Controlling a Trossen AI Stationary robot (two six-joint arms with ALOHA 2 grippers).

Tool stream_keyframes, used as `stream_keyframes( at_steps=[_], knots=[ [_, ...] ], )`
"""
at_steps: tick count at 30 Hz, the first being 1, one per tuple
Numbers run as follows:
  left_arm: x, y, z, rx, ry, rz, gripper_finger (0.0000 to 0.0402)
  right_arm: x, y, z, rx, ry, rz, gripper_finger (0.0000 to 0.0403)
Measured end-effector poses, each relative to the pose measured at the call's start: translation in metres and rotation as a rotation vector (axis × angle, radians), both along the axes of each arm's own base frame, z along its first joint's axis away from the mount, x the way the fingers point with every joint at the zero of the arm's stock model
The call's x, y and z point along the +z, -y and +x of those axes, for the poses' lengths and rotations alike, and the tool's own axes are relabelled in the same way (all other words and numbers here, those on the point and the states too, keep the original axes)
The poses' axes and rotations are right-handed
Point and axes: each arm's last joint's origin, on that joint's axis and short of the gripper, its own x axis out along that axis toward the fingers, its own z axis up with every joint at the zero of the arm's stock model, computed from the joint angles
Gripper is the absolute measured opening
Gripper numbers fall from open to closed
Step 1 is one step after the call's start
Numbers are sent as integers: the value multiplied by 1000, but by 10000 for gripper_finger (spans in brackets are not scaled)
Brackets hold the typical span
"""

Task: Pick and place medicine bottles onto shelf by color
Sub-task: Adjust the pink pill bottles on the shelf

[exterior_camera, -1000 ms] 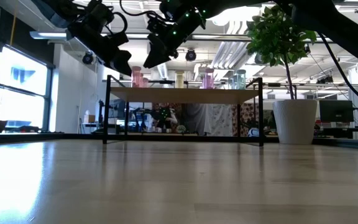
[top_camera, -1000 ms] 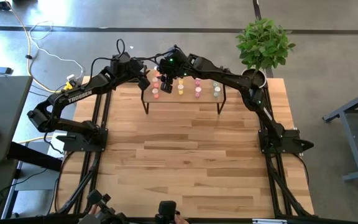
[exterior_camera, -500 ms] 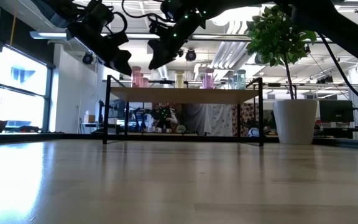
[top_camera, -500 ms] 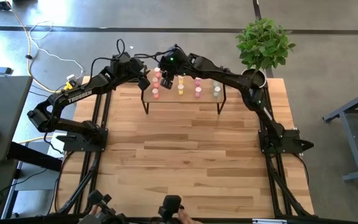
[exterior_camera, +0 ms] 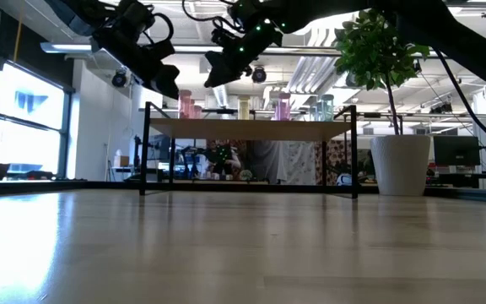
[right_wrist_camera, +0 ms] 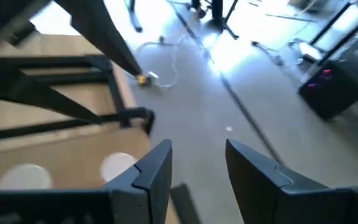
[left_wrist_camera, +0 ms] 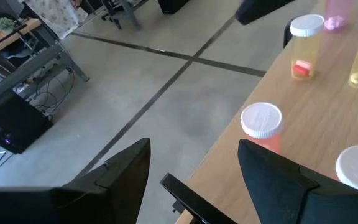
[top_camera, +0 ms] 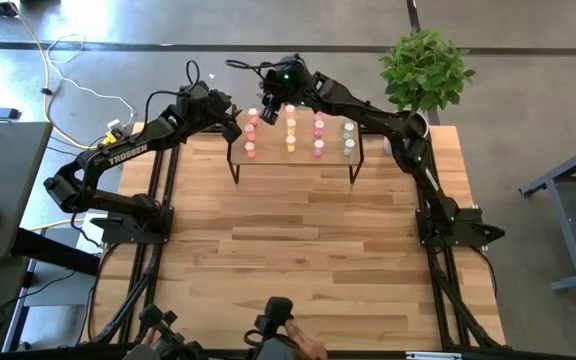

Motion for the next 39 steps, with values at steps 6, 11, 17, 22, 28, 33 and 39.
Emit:
stream_keyframes(
  at_steps=[6, 11, 17, 22, 28, 33, 39],
  knots=[
    [-3, 1, -1, 1, -22, -32, 234, -18, -7, 3, 8, -81, 94, 142],
    [-4, 1, -1, 1, -25, -37, 234, -25, -11, 9, 43, -90, 111, 142],
    [-4, 2, -1, 0, -27, -39, 234, -31, -11, 9, 25, -126, 114, 142],
    [-4, 2, -1, -5, -25, -41, 234, -35, -10, 10, 23, -138, 125, 142],
    [-4, 2, -1, -8, -24, -41, 234, -38, -9, 11, 26, -143, 123, 142],
    [-4, 2, -1, -14, -22, -43, 234, -44, -7, 14, 26, -146, 124, 142],
    [-4, 2, -1, -14, -22, -43, 234, -46, -7, 14, 26, -145, 124, 142]
  ],
)
